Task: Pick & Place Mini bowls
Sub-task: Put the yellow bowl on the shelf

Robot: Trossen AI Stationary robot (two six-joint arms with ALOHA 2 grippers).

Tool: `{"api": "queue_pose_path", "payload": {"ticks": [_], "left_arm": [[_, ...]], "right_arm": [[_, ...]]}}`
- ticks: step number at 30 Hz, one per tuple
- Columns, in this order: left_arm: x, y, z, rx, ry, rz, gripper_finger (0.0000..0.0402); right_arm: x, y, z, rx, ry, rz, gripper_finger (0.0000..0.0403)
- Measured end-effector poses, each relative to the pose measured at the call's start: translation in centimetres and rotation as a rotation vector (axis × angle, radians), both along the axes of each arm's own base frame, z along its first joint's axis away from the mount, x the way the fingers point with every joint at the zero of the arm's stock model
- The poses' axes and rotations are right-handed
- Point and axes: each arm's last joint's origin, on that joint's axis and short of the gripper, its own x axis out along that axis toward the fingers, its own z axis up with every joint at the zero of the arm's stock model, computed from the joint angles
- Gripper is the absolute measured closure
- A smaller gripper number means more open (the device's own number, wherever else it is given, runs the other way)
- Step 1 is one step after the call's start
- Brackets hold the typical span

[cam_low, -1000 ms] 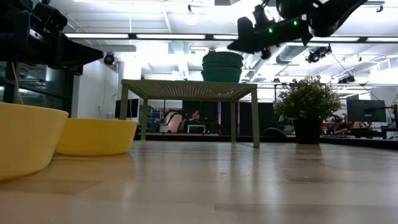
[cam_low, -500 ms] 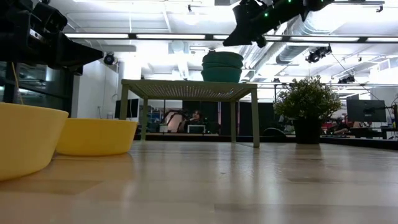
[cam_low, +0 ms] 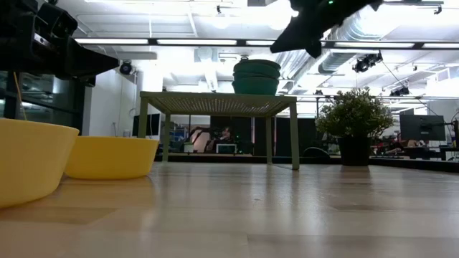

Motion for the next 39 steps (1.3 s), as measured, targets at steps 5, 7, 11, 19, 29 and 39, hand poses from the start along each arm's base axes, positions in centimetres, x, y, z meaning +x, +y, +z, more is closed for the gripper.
{"api": "queue_pose_path", "payload": {"ticks": [5, 7, 11, 19, 29, 39], "left_arm": [[0.0, 0.0, 0.0, 0.0, 0.0, 0.0, 0.0395], [0.0, 0.0, 0.0, 0.0, 0.0, 0.0, 0.0395], [0.0, 0.0, 0.0, 0.0, 0.0, 0.0, 0.0395], [0.0, 0.0, 0.0, 0.0, 0.0, 0.0, 0.0395], [0.0, 0.0, 0.0, 0.0, 0.0, 0.0, 0.0395], [0.0, 0.0, 0.0, 0.0, 0.0, 0.0, 0.0395]], "right_arm": [[-1.6, 1.9, -1.5, 0.061, -0.002, 0.056, 0.0403], [-2.3, 2.6, -2.0, 0.088, -0.012, 0.067, 0.0403], [-3.5, 4.0, -3.2, 0.149, -0.036, 0.09, 0.0403], [-5.6, 6.1, -5.9, 0.201, -0.083, 0.157, 0.0402], [-8.2, 6.4, -10.3, 0.28, -0.284, 0.121, 0.0402], [-10.1, 6.3, -12.6, 0.196, -0.369, 0.15, 0.0403]]}}
